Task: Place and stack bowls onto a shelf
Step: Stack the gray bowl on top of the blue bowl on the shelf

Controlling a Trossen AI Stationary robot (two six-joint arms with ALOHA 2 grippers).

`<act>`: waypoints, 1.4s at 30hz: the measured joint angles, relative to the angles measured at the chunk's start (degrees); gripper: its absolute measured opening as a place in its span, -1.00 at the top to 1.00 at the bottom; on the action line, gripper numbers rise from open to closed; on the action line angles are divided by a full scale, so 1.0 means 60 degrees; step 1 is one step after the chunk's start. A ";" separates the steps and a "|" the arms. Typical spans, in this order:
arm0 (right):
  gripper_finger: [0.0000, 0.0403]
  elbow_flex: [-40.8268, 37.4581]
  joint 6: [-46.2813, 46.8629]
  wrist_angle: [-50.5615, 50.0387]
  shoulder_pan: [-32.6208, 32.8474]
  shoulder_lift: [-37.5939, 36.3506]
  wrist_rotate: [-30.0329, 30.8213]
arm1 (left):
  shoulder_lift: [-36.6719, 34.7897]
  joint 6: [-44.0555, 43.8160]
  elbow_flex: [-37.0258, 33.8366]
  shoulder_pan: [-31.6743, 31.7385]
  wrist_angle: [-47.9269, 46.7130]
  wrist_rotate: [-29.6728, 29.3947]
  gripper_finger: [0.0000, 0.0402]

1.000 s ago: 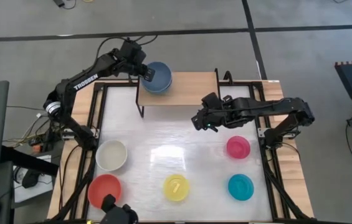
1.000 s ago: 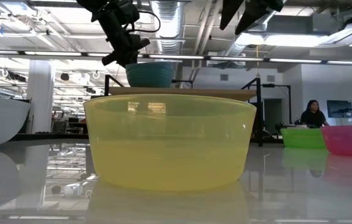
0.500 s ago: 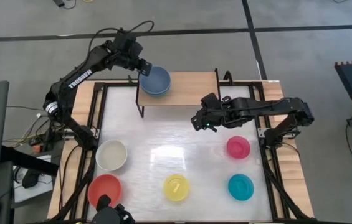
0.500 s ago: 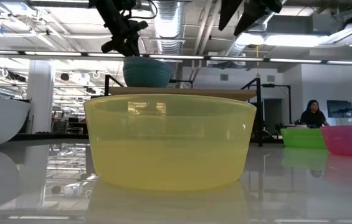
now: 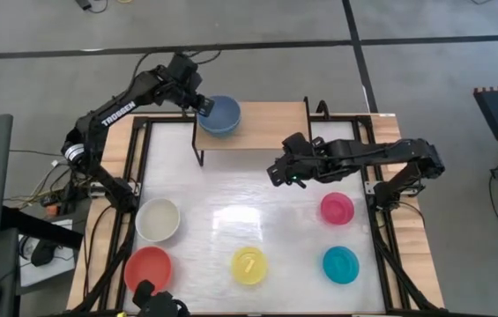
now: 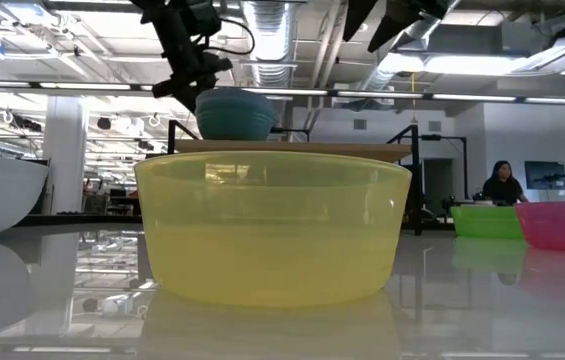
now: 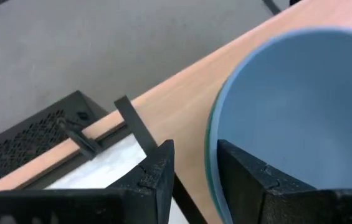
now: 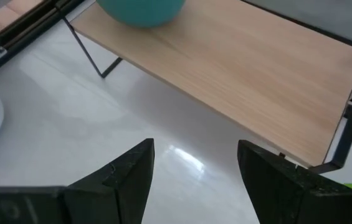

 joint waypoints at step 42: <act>0.06 0.1756 0.0578 0.7613 -0.0132 0.6114 -0.5700 | -0.4933 -0.6058 -0.0221 -0.9623 -0.5944 -0.3751 0.48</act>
